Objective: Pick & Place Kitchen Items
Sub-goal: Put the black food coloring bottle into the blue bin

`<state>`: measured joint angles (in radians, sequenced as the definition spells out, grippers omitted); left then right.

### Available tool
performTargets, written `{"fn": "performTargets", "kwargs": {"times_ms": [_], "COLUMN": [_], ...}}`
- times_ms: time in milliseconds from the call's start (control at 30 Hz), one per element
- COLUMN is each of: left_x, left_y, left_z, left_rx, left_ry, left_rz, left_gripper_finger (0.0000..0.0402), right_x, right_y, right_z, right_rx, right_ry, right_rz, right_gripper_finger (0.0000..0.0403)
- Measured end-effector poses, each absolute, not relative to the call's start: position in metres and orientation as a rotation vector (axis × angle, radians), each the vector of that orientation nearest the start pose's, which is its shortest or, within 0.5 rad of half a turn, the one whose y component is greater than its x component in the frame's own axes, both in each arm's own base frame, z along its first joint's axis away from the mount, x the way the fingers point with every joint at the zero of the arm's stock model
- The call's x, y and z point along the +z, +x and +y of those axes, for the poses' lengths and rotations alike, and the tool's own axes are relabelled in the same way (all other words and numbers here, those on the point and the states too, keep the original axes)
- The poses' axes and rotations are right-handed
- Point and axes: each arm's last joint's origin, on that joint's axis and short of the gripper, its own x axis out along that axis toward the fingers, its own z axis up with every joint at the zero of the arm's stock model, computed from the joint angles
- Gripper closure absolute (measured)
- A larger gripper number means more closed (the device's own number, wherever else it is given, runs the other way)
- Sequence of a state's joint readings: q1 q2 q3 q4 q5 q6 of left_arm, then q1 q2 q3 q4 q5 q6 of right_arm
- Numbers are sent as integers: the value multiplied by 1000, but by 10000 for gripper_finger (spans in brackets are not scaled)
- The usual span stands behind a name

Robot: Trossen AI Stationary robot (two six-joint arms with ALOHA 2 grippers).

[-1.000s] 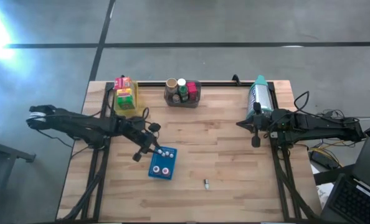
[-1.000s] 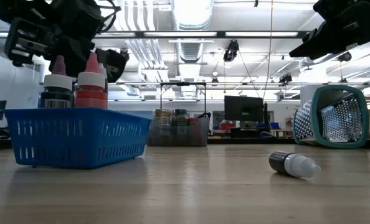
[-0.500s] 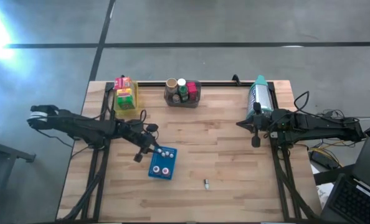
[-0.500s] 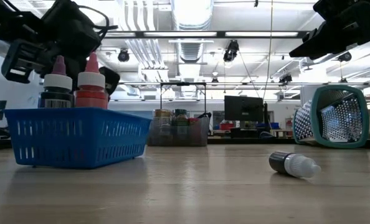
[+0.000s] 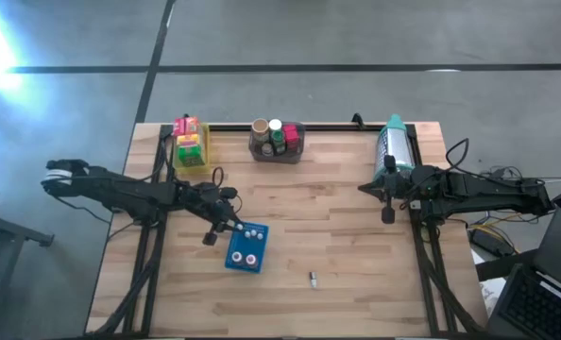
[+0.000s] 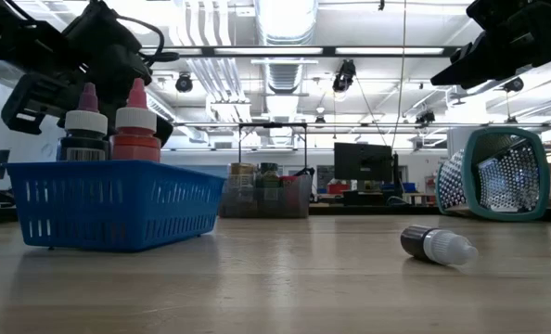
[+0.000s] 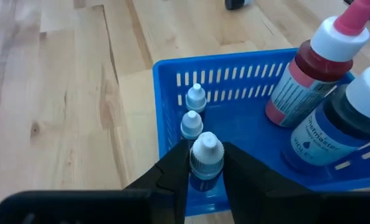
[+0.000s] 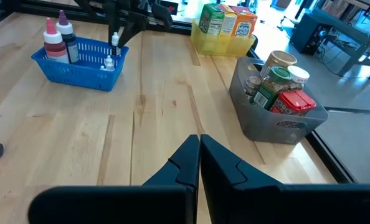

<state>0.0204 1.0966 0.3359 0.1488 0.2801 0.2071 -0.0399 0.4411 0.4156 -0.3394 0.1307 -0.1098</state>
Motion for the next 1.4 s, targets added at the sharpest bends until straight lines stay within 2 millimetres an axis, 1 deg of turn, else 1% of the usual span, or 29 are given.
{"fn": "performTargets", "kwargs": {"times_ms": [267, 333, 433, 533, 633, 767, 833, 933, 1000, 1167, 1400], "left_x": [160, 166, 183, 188, 183, 177, 174, 167, 162, 148, 131], "left_y": [197, 199, 205, 208, 207, 207, 206, 205, 206, 204, 204], "left_z": [-4, -4, -2, 5, 18, 41, 53, 64, 68, 69, 71], "left_rx": [-312, -310, -284, -185, -82, 35, 60, 42, 30, 61, 110], "left_ry": [110, 118, 133, 150, 147, 117, 87, 18, -3, 1, -35], "left_rz": [563, 539, 471, 465, 506, 537, 555, 574, 560, 463, 527], "left_gripper_finger": [314, 314, 314, 314, 314, 314, 314, 314, 314, 314, 314], "right_x": [235, 236, 236, 236, 236, 236, 235, 236, 236, 235, 236], "right_y": [118, 118, 118, 118, 118, 118, 118, 118, 118, 118, 118], "right_z": [-8, -8, -8, -8, -8, -8, -8, -8, -8, -8, -8], "right_rx": [-149, -149, -148, -149, -149, -149, -148, -149, -149, -149, -148], "right_ry": [-123, -123, -127, -123, -124, -123, -127, -123, -123, -123, -126], "right_rz": [374, 374, 374, 374, 374, 374, 374, 374, 374, 374, 374], "right_gripper_finger": [394, 394, 394, 394, 394, 394, 394, 394, 394, 394, 394]}}
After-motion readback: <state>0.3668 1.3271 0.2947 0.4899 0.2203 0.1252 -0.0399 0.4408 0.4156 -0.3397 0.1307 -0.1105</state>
